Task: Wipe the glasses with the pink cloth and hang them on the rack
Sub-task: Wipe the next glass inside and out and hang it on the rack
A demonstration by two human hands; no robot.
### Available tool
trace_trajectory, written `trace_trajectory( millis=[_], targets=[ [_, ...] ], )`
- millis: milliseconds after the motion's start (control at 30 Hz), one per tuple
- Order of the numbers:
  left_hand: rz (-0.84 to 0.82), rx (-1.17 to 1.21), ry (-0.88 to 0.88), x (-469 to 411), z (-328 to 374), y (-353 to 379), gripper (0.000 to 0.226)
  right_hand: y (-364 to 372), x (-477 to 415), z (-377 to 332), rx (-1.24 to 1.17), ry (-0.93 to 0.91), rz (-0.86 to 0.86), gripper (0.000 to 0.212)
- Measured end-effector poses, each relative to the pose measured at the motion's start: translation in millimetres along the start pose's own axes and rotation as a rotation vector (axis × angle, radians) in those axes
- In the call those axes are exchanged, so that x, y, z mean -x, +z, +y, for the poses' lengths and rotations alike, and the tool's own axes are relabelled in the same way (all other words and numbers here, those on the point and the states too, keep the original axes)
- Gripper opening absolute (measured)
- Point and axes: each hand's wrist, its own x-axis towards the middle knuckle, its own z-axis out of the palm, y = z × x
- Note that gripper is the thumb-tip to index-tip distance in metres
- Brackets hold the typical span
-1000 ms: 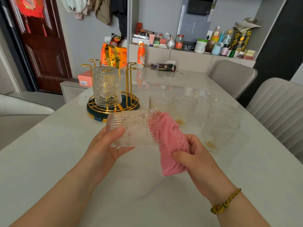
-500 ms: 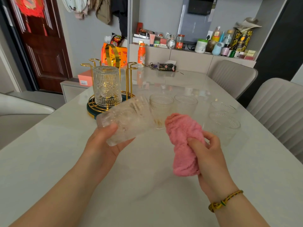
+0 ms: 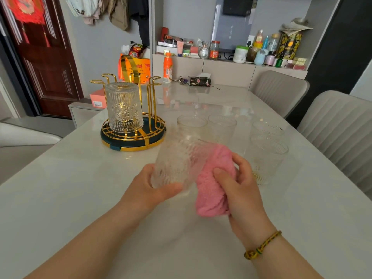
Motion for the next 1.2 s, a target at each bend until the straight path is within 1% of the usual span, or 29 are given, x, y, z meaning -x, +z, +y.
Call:
trace_trajectory(
  millis=[67, 133, 167, 233, 267, 300, 333, 367, 467, 567, 633, 700, 767, 833, 867, 900, 967, 1033, 1100, 1200],
  targets=[
    [-0.076, -0.073, 0.003, 0, -3, 3, 0.058, -2, -2, -3, 0.027, -0.065, 0.007, 0.032],
    [-0.135, -0.061, 0.024, 2, -4, 4, 0.052, -2, -1, -3, 0.029, -0.078, -0.013, 0.032],
    [-0.136, -0.029, 0.028, 2, -3, 4, 0.053, -2, 0, -3, 0.029, -0.078, -0.019, 0.031],
    [-0.098, 0.020, 0.039, 0, -3, 2, 0.057, -2, 0, -3, 0.026, -0.085, -0.006, 0.031],
    [-0.057, 0.028, 0.041, 0, -2, 2, 0.053, -2, 0, -2, 0.023, -0.087, 0.016, 0.030],
    [-0.012, 0.051, 0.046, 0, -3, 1, 0.044, -3, -1, -2, 0.019, -0.079, 0.041, 0.030],
    [0.029, 0.081, 0.062, 0, -2, 2, 0.036, -4, -2, -1, 0.013, -0.058, 0.059, 0.029],
    [0.063, 0.110, 0.088, 0, -1, 1, 0.033, -4, -3, 0, 0.011, -0.027, 0.062, 0.028],
    [0.111, 0.161, 0.165, 2, 2, 2, 0.042, 1, 0, 8, 0.049, 0.062, -0.019, 0.028],
    [0.113, 0.158, 0.209, 2, 3, 4, 0.048, 14, 10, 19, 0.061, 0.121, -0.194, 0.031],
    [0.133, 0.140, 0.231, 0, 0, 4, 0.055, 21, 15, 23, 0.017, 0.166, -0.313, 0.034],
    [0.167, 0.142, 0.233, -3, -2, 2, 0.067, 21, 17, 24, 0.018, 0.188, -0.370, 0.032],
    [0.196, 0.163, 0.213, -7, -3, 0, 0.075, 19, 18, 22, 0.069, 0.189, -0.384, 0.030],
    [0.200, 0.191, 0.186, -8, -4, -2, 0.072, 17, 18, 17, 0.115, 0.188, -0.353, 0.027],
    [0.189, 0.198, 0.177, -8, -3, -2, 0.069, 16, 18, 14, 0.123, 0.184, -0.319, 0.023],
    [0.176, 0.196, 0.180, -7, -3, -2, 0.068, 15, 17, 12, 0.113, 0.180, -0.275, 0.017],
    [0.140, 0.175, 0.201, -4, -2, 1, 0.068, 11, 14, 8, 0.050, 0.183, -0.170, 0.023],
    [0.114, 0.163, 0.211, -2, -1, 4, 0.064, 8, 11, 5, -0.045, 0.183, -0.115, 0.025],
    [0.103, 0.170, 0.218, -2, -1, 5, 0.061, 9, 12, 5, -0.090, 0.184, -0.142, 0.024],
    [0.101, 0.182, 0.226, -4, -2, 2, 0.065, 12, 15, 11, -0.064, 0.204, -0.274, 0.022]
  ],
)
